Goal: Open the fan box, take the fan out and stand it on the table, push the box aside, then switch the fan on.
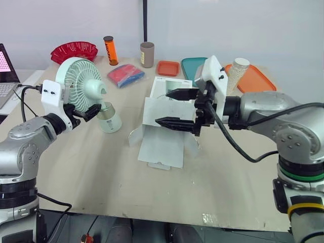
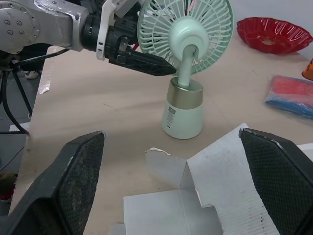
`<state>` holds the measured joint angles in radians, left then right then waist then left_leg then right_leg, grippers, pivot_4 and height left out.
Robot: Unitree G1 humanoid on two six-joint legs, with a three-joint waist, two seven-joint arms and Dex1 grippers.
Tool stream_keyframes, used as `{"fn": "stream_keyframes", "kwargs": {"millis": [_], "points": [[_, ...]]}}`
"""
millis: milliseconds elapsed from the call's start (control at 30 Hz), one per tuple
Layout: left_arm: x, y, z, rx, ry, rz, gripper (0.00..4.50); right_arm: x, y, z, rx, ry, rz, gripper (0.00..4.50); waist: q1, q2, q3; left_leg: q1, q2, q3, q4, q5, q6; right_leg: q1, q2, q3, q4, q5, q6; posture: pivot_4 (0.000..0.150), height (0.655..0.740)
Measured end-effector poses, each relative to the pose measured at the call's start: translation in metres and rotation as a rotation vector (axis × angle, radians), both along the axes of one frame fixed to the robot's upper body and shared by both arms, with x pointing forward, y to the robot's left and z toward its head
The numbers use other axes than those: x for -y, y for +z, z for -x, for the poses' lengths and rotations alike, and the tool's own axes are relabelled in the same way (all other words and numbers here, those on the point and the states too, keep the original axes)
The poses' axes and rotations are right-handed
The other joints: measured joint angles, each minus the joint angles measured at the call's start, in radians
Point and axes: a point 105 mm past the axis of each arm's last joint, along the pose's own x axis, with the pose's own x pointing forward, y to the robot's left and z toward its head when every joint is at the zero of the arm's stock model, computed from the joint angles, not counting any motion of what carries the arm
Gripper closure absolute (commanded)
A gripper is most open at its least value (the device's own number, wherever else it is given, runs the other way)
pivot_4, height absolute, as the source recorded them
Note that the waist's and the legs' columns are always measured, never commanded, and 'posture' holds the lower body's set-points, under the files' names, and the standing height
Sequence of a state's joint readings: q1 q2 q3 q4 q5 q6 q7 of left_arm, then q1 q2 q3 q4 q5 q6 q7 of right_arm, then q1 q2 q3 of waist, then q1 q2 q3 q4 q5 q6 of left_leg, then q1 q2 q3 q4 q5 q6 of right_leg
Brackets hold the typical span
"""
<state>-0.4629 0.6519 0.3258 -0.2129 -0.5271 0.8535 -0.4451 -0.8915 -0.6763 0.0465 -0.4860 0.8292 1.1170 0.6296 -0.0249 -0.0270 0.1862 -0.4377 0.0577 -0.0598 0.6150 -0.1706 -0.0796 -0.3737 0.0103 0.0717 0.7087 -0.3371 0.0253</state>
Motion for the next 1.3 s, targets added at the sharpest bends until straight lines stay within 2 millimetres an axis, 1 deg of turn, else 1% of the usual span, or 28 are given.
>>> {"fn": "stream_keyframes", "kwargs": {"millis": [167, 267, 400, 833, 933, 1067, 1300], "points": [[-0.001, 0.001, 0.001, -0.002, 0.0, -0.004, 0.03, 0.0, 0.0, 0.0, 0.0, 0.0, 0.0, 0.0, 0.0, 0.0, 0.0, 0.0, 0.0, 0.0, 0.0, 0.0, 0.0, 0.0, 0.0, 0.0, 0.0, 0.0, 0.0, 0.15, 0.74], [-0.003, 0.0, 0.006, -0.006, 0.001, 0.01, 0.03, 0.0, 0.0, 0.0, 0.0, 0.0, 0.0, 0.0, -0.001, 0.0, 0.0, 0.0, 0.0, 0.0, 0.0, 0.0, 0.0, 0.0, 0.0, 0.0, 0.0, 0.0, 0.0, 0.15, 0.74], [-0.001, 0.004, 0.009, 0.008, -0.01, 0.019, 0.03, 0.0, 0.0, 0.0, 0.001, 0.003, 0.0, 0.0, 0.0, 0.0, 0.0, 0.0, 0.0, 0.0, 0.0, 0.0, 0.0, 0.0, 0.0, 0.0, 0.0, 0.0, 0.0, 0.15, 0.74], [-0.003, 0.005, 0.009, 0.003, 0.009, 0.022, 0.03, 0.0, 0.0, 0.0, 0.004, -0.001, 0.001, 0.0, 0.0, 0.0, 0.0, 0.0, 0.0, 0.0, 0.0, 0.0, 0.0, 0.0, 0.0, 0.0, 0.0, 0.0, 0.0, 0.15, 0.74], [-0.003, 0.006, 0.013, 0.004, 0.007, 0.008, 0.03, 0.0, 0.0, -0.001, 0.004, -0.002, 0.001, 0.0, -0.001, 0.0, 0.0, 0.0, 0.0, 0.0, 0.0, 0.0, 0.0, 0.0, 0.0, 0.0, 0.0, 0.0, 0.0, 0.15, 0.74], [-0.009, 0.01, 0.017, 0.012, 0.027, 0.01, 0.03, 0.0, 0.0, 0.0, 0.004, -0.001, 0.0, 0.0, -0.001, 0.0, 0.0, 0.0, 0.0, 0.0, 0.0, 0.0, 0.0, 0.0, 0.0, 0.0, 0.0, 0.0, 0.0, 0.15, 0.74], [-0.011, 0.009, 0.026, -0.004, 0.041, 0.018, 0.03, -0.001, 0.0, 0.0, 0.001, 0.002, -0.004, 0.0, -0.002, 0.0, 0.0, 0.0, 0.001, 0.001, 0.0, 0.0, 0.0, 0.0, 0.0, 0.0, 0.0, 0.0, 0.0, 0.15, 0.74]]}}
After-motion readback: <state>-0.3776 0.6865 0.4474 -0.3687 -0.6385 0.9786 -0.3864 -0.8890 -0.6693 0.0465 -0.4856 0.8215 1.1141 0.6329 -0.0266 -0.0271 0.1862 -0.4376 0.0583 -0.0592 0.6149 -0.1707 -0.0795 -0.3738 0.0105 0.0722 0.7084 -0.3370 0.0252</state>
